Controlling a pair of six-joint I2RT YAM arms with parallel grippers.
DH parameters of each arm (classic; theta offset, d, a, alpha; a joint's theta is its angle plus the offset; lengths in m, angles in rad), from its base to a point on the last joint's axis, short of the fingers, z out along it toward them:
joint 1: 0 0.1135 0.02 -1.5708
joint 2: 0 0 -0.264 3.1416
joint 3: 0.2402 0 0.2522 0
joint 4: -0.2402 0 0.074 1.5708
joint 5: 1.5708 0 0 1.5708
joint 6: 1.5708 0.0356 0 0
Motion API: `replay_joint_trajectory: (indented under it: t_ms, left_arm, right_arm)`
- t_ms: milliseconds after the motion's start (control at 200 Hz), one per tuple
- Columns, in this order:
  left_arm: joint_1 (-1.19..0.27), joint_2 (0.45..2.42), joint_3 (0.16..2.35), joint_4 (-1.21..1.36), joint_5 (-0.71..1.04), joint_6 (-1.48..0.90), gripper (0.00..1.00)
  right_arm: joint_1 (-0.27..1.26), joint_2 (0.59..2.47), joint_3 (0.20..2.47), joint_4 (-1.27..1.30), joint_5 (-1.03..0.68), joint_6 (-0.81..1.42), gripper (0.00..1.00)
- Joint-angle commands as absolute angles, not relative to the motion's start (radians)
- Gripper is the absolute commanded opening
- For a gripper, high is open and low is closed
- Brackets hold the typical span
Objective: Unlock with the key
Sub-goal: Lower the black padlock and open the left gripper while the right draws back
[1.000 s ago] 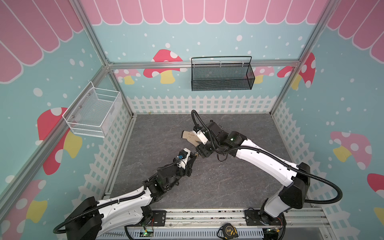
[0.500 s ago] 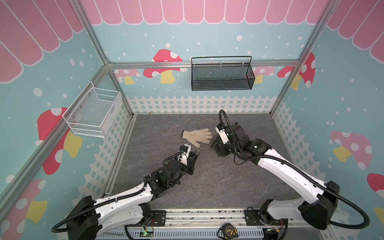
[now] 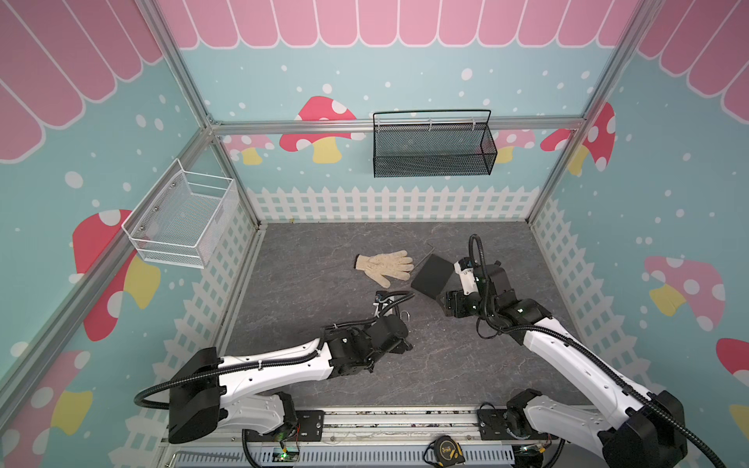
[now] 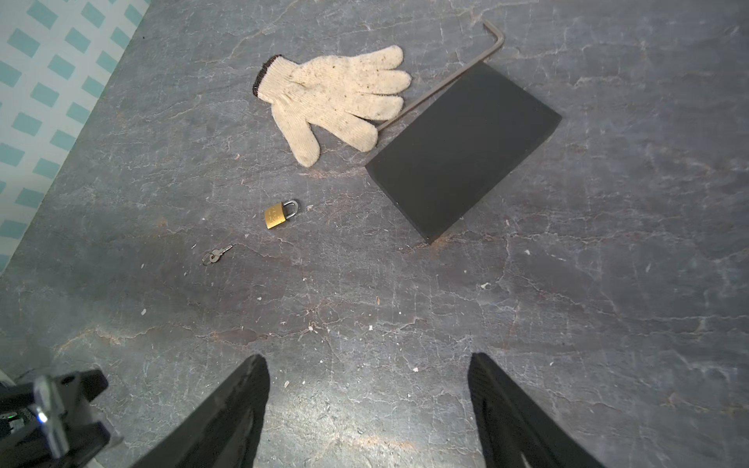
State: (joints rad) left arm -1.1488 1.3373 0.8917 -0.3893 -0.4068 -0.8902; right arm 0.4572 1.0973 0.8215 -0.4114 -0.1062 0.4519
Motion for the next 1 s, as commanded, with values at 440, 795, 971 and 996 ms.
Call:
replay_joint_trajectory:
  t_ms: [440,795,971,996]
  left_arm:
    - [-1.183,1.699,1.143,-0.543,-0.354,-1.132,0.0]
    - [-1.155,1.876,1.242,-0.544,-0.274,-1.128,0.0]
    - [-1.145,1.93,1.262,-0.545,-0.243,-1.131,0.0]
    - [-1.143,1.937,1.264,-0.546,-0.236,-1.129,0.0]
  right_arm:
    - [0.281,1.126,0.704,-0.245,-0.274,0.479,0.81]
    - [0.195,1.14,0.681,-0.214,-0.327,0.471,0.81]
    - [0.184,1.168,0.669,-0.185,-0.348,0.475,0.81]
    - [0.185,1.174,0.668,-0.185,-0.349,0.477,0.8]
